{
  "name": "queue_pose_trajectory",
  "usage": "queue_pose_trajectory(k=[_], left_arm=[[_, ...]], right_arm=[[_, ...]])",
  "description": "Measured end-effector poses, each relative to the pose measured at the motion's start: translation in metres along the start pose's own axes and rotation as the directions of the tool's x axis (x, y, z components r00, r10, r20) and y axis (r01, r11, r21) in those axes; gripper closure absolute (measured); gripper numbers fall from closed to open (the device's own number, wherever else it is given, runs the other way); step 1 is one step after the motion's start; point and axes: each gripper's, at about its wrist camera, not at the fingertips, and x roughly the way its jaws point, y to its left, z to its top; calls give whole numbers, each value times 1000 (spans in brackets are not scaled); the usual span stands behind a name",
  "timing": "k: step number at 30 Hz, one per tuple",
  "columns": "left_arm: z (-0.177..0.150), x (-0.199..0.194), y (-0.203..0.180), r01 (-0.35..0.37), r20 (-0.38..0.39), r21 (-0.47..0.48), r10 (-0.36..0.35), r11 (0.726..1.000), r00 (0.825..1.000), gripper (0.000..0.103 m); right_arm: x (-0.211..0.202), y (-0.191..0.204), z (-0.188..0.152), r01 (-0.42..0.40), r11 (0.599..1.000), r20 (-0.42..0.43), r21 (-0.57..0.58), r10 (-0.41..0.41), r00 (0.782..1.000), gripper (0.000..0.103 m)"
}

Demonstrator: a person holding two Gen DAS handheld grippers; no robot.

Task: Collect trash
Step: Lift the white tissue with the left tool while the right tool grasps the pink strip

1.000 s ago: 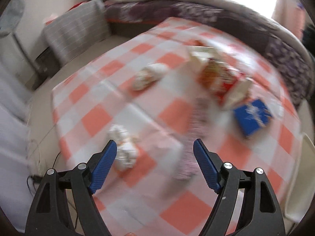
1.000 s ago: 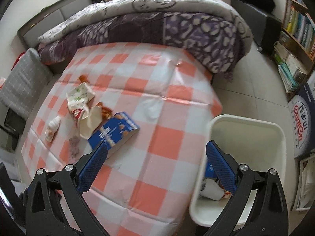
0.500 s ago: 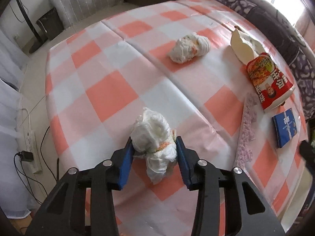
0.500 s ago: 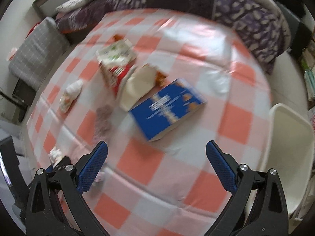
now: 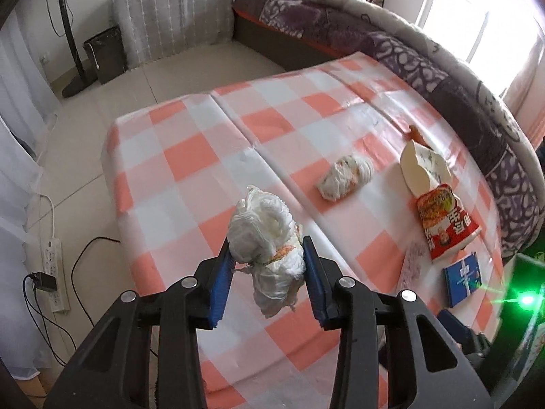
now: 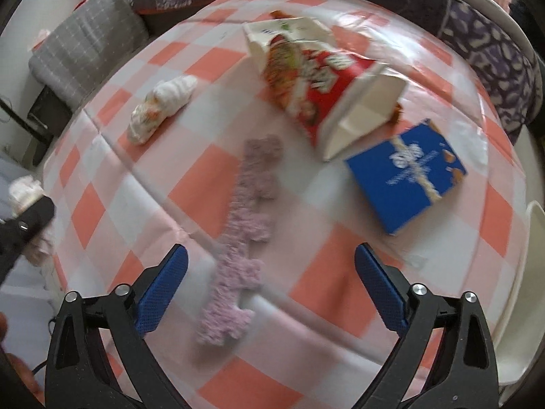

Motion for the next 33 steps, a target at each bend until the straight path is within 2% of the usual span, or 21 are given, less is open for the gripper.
queue_pose_trajectory(k=[3,5,7,8,9,10,14,15,20,28,33], left_arm=[[2,0,2,-2,7,1,1,1000,1000,64],[3,1,3,-2,12,2,2,1000,1000,64],[3,0,3,-6,19,6,6,1000,1000,64],[3,-1,3,-7,23,7,7,1000,1000,64],[4,-1,4,-8,26,7,7,1000,1000,64],[4,-1,4,-8,29,5,8,1000,1000,64],[5,-3,6,-10,39,-3,10,1000,999,64],[5,-4,7,-12,45,-3,12,1000,999,64],[8,-14,4,-12,102,1,12,1000,995,64],[10,-35,-7,-29,213,26,22,999,977,64],[10,-40,-15,-21,232,33,13,999,973,63]], right_arm=[[7,10,1,34,999,13,-28,-33,999,16],[8,17,2,60,996,41,-59,-57,998,23],[7,22,3,67,994,65,-84,-61,996,46],[6,24,4,65,994,70,-92,-58,996,53],[5,26,5,63,993,73,-102,-56,996,71],[4,27,5,60,992,74,-110,-52,996,81],[0,24,9,-16,997,65,-76,21,998,81],[-6,21,12,-49,997,78,-57,53,996,81],[-40,14,17,-99,995,197,-27,102,975,81],[-81,-3,21,-103,995,351,12,93,932,81],[-97,-12,17,-74,997,401,12,63,914,81]])
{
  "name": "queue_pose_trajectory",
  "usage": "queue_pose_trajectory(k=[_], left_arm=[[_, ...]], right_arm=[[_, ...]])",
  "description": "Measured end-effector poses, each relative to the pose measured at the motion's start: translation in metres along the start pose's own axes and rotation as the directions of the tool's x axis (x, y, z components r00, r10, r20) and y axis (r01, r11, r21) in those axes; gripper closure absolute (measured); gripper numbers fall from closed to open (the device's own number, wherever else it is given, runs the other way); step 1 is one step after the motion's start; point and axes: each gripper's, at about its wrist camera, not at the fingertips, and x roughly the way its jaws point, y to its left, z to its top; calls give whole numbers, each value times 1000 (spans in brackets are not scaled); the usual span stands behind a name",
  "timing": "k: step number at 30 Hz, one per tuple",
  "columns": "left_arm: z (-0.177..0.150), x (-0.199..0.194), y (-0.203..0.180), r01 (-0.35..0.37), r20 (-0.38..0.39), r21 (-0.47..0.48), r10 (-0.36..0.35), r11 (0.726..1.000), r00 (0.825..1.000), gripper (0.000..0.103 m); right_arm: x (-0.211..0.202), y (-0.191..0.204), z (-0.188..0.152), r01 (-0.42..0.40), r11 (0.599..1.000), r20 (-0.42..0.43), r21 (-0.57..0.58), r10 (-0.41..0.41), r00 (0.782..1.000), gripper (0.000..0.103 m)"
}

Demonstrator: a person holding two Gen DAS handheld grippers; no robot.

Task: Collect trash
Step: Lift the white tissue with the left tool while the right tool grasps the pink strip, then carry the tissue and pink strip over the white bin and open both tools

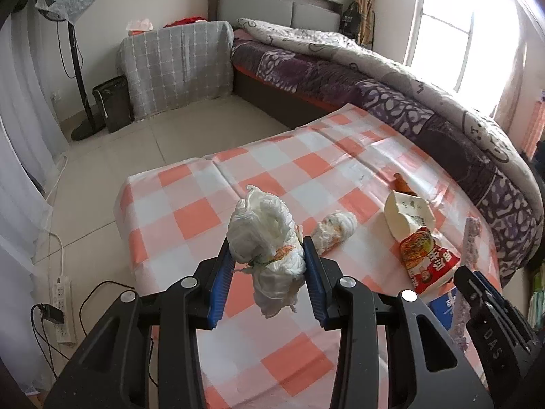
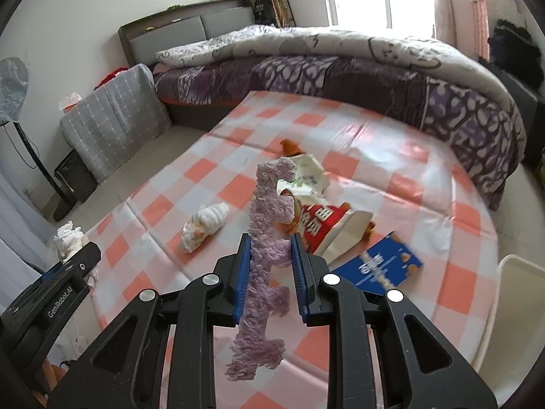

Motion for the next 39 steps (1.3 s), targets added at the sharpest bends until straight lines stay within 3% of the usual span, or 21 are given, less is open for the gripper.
queue_pose_trajectory(k=[15,30,39], left_arm=[[-9,-15,-43,64,28,83,-66,994,997,63],[-26,-31,-100,151,33,195,-160,969,987,63],[-41,-41,-133,195,22,262,-208,945,978,63]], right_arm=[[-31,-26,-1,55,998,44,-28,-54,998,81],[-55,-93,-3,128,988,30,90,-131,991,80],[-71,-139,-5,198,962,17,190,-205,979,80]])
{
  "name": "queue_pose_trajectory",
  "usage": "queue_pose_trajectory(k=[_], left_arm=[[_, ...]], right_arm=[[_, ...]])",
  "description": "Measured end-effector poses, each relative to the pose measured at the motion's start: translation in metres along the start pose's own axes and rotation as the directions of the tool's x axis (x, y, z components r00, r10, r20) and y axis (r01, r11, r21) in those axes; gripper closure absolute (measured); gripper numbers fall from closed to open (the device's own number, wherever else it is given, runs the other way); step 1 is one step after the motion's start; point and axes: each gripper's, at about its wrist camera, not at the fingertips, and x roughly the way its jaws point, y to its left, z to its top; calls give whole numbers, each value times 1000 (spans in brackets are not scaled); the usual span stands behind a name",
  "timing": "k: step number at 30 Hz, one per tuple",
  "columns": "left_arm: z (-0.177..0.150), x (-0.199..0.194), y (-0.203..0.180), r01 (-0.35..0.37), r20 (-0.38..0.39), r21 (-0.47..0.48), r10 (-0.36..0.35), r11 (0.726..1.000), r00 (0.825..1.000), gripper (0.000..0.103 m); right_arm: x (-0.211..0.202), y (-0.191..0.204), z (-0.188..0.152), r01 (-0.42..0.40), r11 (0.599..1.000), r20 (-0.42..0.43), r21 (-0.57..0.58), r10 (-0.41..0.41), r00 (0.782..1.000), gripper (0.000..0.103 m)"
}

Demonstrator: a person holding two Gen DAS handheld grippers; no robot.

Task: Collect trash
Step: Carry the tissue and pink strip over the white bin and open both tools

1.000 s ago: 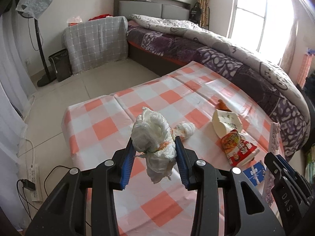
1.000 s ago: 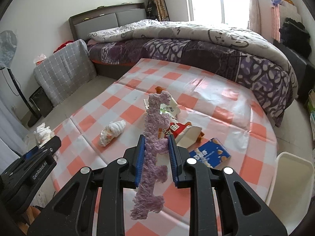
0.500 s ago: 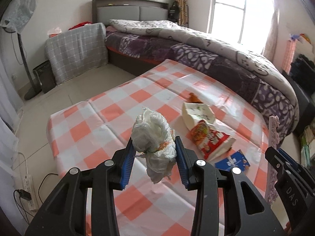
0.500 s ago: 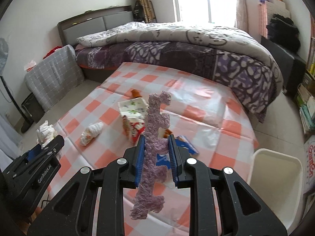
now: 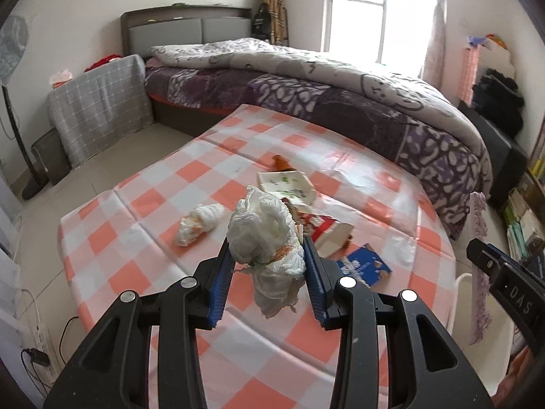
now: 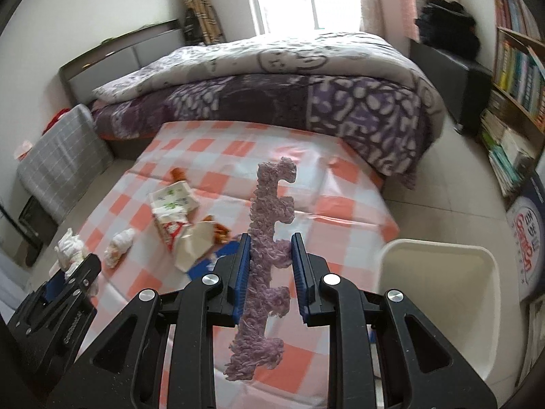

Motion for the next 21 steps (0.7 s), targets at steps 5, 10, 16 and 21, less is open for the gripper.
queue_pose_trajectory(k=[5,10,16,21], left_arm=[[-2,-2,-18,28,1,27,-28,999,1000,63],[-5,-3,-40,62,-2,62,-62,996,998,63],[-11,-6,-68,107,-11,112,-107,988,994,63],[-18,-7,-92,167,-37,148,-164,975,986,63]], right_arm=[[-3,-29,2,42,998,-14,52,-42,999,80],[-8,-55,2,94,992,-26,89,-93,995,80],[-11,-83,1,147,982,-52,122,-142,989,79],[-17,-106,1,184,970,-55,158,-177,983,76]])
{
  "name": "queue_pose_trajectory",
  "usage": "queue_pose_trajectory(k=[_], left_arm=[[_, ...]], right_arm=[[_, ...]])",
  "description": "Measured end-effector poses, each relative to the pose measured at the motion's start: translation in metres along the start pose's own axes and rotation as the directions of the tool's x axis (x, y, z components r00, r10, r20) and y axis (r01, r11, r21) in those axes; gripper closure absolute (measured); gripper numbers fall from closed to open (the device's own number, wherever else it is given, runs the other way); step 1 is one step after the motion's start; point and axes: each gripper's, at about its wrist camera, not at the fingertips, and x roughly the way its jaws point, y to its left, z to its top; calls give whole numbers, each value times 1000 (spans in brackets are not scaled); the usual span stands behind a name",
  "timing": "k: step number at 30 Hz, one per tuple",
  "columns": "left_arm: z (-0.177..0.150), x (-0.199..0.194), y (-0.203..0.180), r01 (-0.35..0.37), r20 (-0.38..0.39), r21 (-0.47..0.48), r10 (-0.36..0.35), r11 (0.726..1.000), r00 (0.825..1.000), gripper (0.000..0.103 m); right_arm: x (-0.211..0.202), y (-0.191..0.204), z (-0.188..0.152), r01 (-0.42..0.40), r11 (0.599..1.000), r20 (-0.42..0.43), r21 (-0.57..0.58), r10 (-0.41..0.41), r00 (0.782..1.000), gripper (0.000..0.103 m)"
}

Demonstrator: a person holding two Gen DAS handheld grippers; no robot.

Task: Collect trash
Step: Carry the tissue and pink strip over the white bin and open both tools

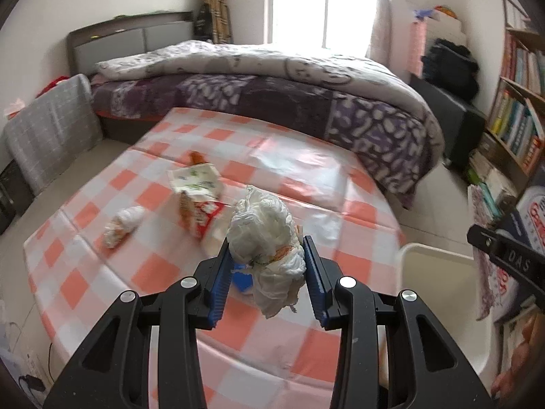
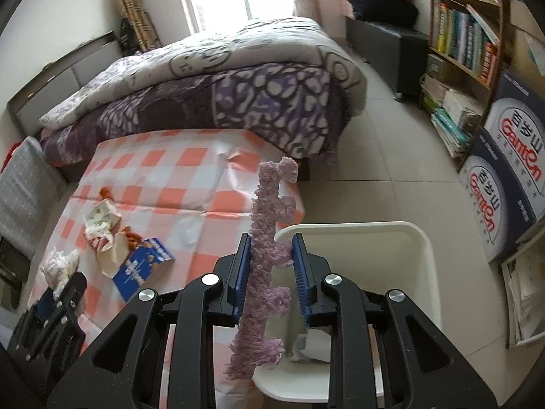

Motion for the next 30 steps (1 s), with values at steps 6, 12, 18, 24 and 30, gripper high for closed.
queue_pose_trajectory(k=[6,12,18,24,30], left_arm=[[-6,3,-32,76,-28,47,-75,996,997,63],[-13,6,-58,135,-62,81,-130,988,990,63],[-20,8,-83,203,-107,110,-192,973,976,63],[-25,6,-111,313,-157,131,-292,941,944,62],[-33,7,-134,436,-224,106,-406,894,886,59]], right_arm=[[-4,-31,5,34,996,15,78,-36,999,53],[-11,-66,10,74,981,44,177,-83,996,36],[-15,-98,16,78,955,58,288,-98,993,28],[-17,-115,17,73,938,66,338,-101,993,23],[-20,-128,18,61,925,68,374,-93,993,21]])
